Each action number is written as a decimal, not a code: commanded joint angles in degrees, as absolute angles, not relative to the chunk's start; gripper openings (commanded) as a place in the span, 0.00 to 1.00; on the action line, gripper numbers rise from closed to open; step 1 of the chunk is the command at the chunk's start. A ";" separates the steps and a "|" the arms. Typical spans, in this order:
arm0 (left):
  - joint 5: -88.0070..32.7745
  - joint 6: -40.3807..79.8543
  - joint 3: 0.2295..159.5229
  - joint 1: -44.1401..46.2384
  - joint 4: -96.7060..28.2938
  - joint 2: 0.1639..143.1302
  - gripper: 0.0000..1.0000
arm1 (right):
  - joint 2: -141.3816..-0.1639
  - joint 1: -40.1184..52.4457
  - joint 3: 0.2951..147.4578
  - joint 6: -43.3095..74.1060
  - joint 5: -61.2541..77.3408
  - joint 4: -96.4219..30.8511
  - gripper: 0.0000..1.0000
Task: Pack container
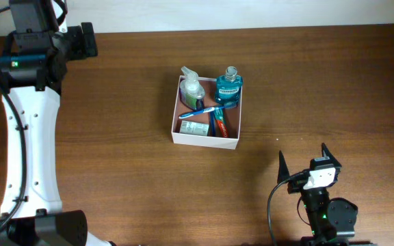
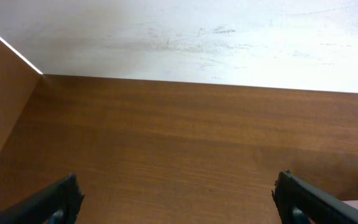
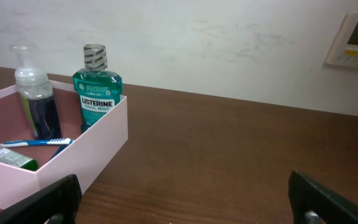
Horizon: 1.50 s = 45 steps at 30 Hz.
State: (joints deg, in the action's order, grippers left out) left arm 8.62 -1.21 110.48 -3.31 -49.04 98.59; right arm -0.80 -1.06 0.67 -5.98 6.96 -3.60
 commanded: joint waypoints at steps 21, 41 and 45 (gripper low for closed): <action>8.84 -0.64 110.78 -3.44 -48.93 98.43 0.99 | -0.19 -0.71 0.32 -5.50 6.44 -3.90 0.99; 4.73 -0.62 110.78 -3.05 -48.40 98.30 0.99 | -0.19 -0.71 0.32 -5.50 6.44 -3.90 0.99; 4.71 -0.62 110.61 -0.40 -48.80 94.87 0.99 | -0.19 -0.71 0.32 -5.50 6.44 -3.90 0.99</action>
